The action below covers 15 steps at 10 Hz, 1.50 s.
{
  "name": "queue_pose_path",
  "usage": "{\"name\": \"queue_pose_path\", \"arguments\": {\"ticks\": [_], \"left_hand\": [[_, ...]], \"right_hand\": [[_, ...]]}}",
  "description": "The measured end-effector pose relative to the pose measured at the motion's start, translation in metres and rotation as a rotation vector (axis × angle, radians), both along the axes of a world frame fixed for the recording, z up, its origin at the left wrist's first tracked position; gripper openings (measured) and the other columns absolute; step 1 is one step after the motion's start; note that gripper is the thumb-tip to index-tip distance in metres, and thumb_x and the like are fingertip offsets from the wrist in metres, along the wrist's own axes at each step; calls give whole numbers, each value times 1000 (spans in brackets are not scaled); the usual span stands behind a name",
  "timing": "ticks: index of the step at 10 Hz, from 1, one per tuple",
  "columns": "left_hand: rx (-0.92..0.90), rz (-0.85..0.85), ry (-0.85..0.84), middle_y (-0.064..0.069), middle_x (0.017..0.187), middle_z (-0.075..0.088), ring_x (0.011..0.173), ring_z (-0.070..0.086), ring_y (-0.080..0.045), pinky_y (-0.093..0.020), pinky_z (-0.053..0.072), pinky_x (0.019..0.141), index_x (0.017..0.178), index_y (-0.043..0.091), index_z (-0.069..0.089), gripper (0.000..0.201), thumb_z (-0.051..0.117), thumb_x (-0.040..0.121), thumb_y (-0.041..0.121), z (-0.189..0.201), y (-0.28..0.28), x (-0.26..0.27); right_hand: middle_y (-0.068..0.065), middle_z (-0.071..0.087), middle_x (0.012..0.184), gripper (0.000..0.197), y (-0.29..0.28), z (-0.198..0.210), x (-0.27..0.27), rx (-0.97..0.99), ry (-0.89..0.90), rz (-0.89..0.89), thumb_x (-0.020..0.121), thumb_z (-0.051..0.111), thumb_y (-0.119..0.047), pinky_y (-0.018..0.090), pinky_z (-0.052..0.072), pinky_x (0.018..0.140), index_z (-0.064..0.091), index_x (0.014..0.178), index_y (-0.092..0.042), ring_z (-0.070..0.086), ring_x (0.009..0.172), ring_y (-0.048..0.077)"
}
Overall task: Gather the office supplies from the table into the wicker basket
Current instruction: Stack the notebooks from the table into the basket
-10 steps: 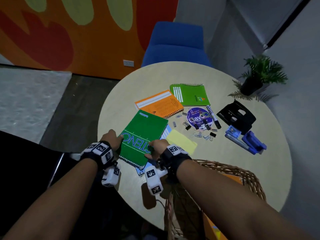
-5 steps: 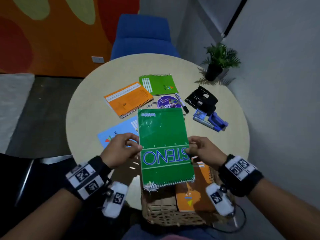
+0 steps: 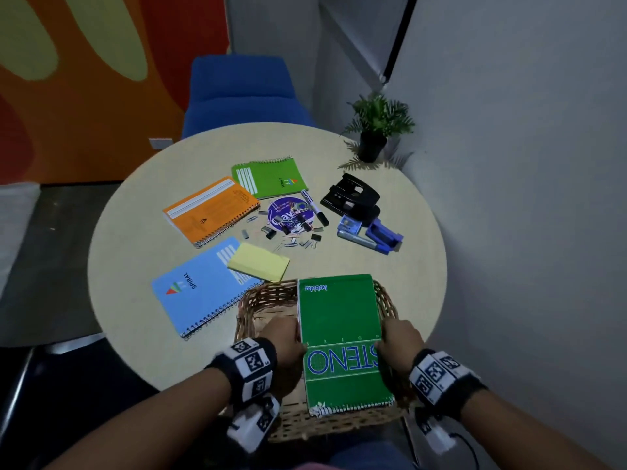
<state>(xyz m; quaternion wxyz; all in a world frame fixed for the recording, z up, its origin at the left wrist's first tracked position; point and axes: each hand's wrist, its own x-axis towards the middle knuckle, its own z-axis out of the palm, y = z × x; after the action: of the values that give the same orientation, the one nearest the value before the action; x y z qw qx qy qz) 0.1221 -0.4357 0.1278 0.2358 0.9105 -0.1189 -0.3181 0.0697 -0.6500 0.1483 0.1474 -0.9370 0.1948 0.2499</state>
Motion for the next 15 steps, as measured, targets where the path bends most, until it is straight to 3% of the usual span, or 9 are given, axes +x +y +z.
{"name": "queue_pose_path", "arguments": {"ticks": [2,4,7,9,11,12,13,14,15], "left_hand": [[140,-94,-2,-14,109,67,99,63,-27,-36,52,86,104,3,65,33,54,92,32,-6,-6,8],[202,-104,47,-8,107,67,97,64,-23,-33,52,85,104,9,64,27,59,90,31,-11,-12,11],[-91,52,7,3,80,68,75,64,-9,-27,53,73,84,13,65,16,61,88,28,20,12,21],[-245,388,-266,0,76,67,77,67,-19,-31,50,73,79,14,64,18,62,89,29,44,115,81],[314,306,-130,-16,131,49,118,49,-35,-44,46,94,129,9,47,71,65,78,54,-8,197,136],[417,195,-140,-14,122,47,109,48,-34,-44,49,84,114,10,46,73,71,67,60,-22,201,132],[459,134,-185,-12,121,44,109,45,-31,-42,47,80,114,11,46,72,73,67,57,-31,204,124],[423,159,-170,-12,121,43,112,44,-32,-41,47,84,116,11,47,73,74,66,56,-39,213,116],[336,251,-89,-14,115,51,105,51,-31,-36,45,79,114,11,51,61,72,72,50,-38,222,111]], "right_hand": [[14,46,136,96,6,1,-5,10,-163,194,82,61,-9,39,53,78,-2,145,-45,62,95,29],[5,-21,158,100,21,-20,13,-221,17,625,78,71,-21,56,38,105,1,144,-45,6,144,39],[9,-3,161,85,24,-5,26,-131,175,687,78,71,-32,54,38,107,17,144,-39,29,138,37],[1,59,129,52,66,62,79,258,-31,471,85,66,-35,38,47,100,49,132,-23,57,113,18],[9,59,93,17,194,41,122,1152,207,-231,90,59,-10,31,54,74,59,107,-8,58,73,16],[12,52,88,15,245,19,122,1161,468,-444,90,59,-15,42,55,87,55,102,-9,60,65,21],[16,55,124,55,265,-5,123,1086,429,-489,84,60,-20,43,53,92,42,135,-9,62,107,30],[11,39,147,58,272,-32,125,1076,361,-594,79,61,-24,48,45,103,43,133,-8,58,104,20],[16,48,141,12,280,-50,134,1027,381,-670,85,58,-22,36,48,93,50,94,-18,65,91,17]]}}
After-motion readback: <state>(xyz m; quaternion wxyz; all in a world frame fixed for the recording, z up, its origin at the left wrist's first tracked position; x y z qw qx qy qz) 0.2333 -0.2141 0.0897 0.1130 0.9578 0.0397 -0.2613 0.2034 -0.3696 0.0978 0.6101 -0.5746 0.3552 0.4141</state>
